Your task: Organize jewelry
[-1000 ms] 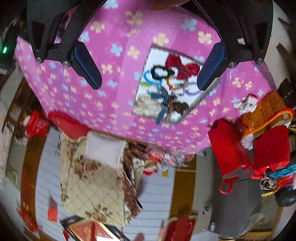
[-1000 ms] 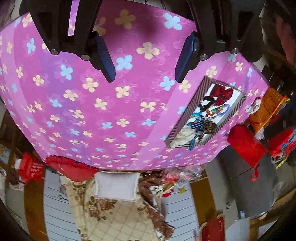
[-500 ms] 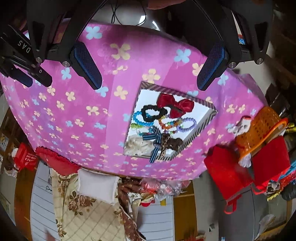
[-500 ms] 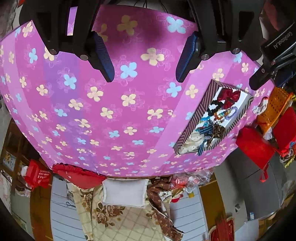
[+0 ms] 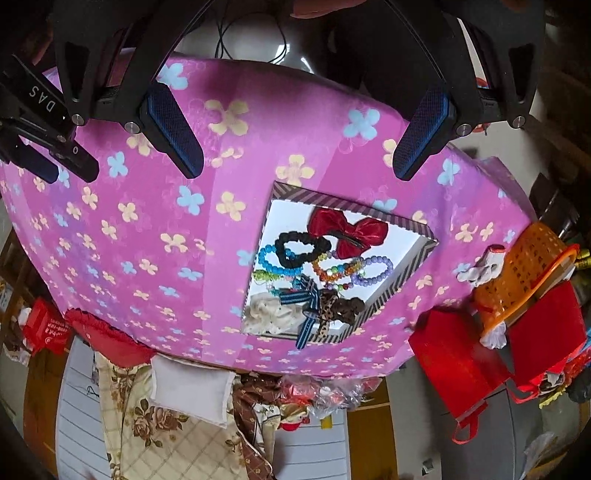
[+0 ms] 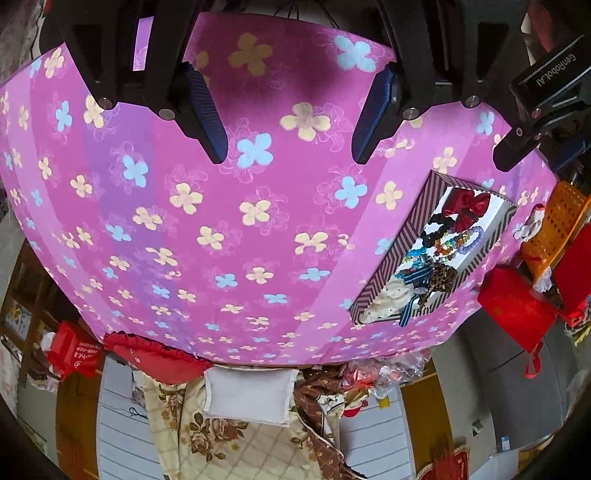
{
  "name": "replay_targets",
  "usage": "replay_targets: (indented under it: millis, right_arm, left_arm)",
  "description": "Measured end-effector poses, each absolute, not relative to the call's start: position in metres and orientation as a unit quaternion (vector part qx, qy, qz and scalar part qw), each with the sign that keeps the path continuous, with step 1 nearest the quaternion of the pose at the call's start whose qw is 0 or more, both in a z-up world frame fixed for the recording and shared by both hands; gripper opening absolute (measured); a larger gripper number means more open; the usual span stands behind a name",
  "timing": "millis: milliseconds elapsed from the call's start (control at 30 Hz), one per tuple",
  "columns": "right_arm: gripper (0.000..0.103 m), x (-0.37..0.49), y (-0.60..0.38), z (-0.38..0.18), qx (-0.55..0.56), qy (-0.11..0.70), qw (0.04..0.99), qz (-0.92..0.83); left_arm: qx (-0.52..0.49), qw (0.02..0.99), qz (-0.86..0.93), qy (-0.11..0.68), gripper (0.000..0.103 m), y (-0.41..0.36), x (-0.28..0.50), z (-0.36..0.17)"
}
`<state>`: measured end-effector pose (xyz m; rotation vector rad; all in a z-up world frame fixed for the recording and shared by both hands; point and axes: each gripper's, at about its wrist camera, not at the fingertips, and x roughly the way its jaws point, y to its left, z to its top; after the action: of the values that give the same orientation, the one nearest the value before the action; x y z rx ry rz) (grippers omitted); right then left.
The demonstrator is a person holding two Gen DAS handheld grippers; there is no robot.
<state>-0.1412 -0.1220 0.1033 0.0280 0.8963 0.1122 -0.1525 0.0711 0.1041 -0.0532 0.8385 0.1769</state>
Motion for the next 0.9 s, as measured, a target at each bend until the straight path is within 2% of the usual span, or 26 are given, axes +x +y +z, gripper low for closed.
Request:
replay_targets:
  millis: [900]
  right_arm:
    - [0.068,-0.138,-0.118,0.094,0.007,0.444,0.895,0.040]
  left_arm:
    - [-0.024,0.903,0.076,0.423,0.102,0.071,-0.149,0.090]
